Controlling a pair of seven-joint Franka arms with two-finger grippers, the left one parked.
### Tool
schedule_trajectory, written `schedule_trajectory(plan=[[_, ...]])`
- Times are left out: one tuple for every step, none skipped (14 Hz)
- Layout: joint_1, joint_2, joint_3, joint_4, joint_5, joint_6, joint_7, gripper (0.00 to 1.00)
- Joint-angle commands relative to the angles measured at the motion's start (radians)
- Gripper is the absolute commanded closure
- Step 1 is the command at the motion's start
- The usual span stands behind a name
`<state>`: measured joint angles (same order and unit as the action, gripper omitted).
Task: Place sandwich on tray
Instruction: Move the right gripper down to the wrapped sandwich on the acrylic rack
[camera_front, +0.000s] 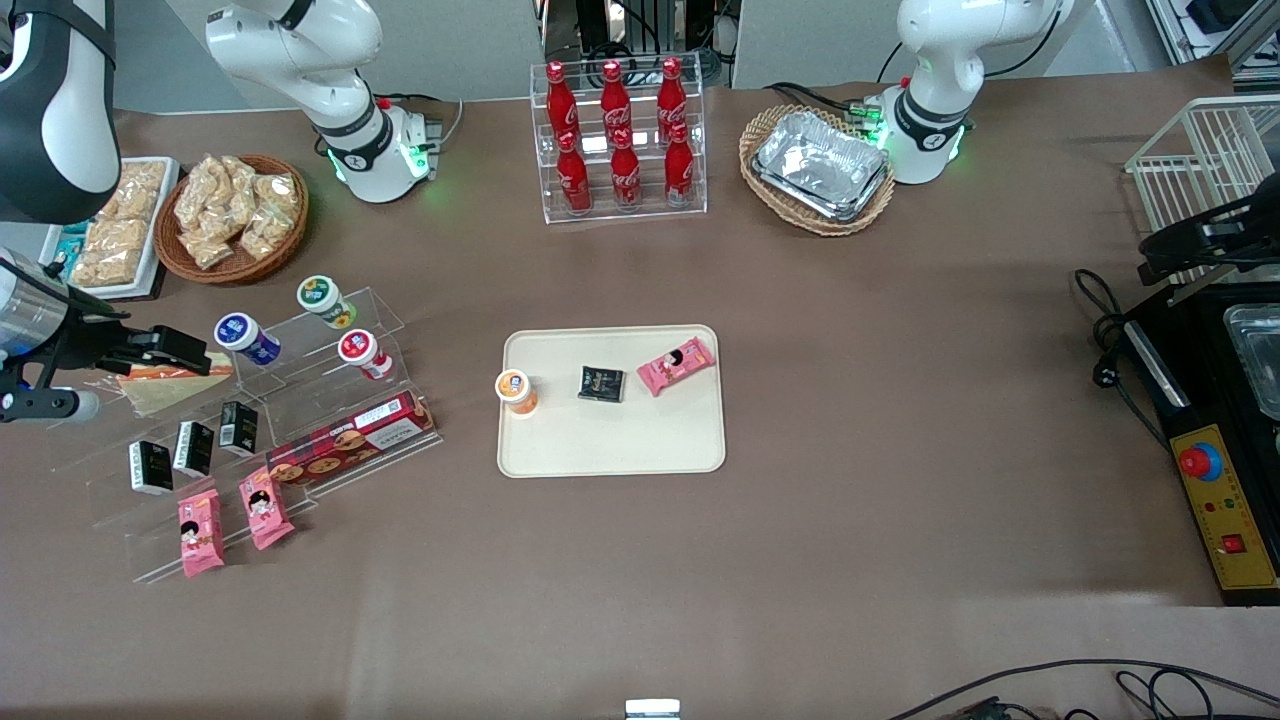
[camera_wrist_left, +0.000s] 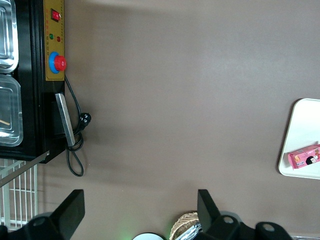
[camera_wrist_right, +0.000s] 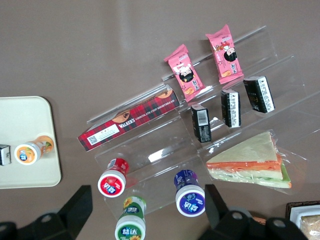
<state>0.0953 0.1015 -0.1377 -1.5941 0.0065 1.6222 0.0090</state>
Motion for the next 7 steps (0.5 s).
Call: schedule_trajectory(plan=[[-0.002,0.004,0.003,0.005,-0.002,-0.001,-0.003,0.0],[0.001,0.004,0.003,0.005,0.0,-0.004,-0.001,0.0],[0.003,0.004,0.003,0.006,0.001,-0.007,-0.001,0.0],[0.009,0.004,0.004,0.006,0.0,-0.007,-0.006,0.0],[0.007,0.003,0.003,0.008,0.0,-0.005,-0.001,0.0],[0.007,0.003,0.003,0.01,0.0,-0.002,-0.001,0.0],[0.007,0.003,0.003,0.01,-0.002,-0.004,-0.004,0.0]])
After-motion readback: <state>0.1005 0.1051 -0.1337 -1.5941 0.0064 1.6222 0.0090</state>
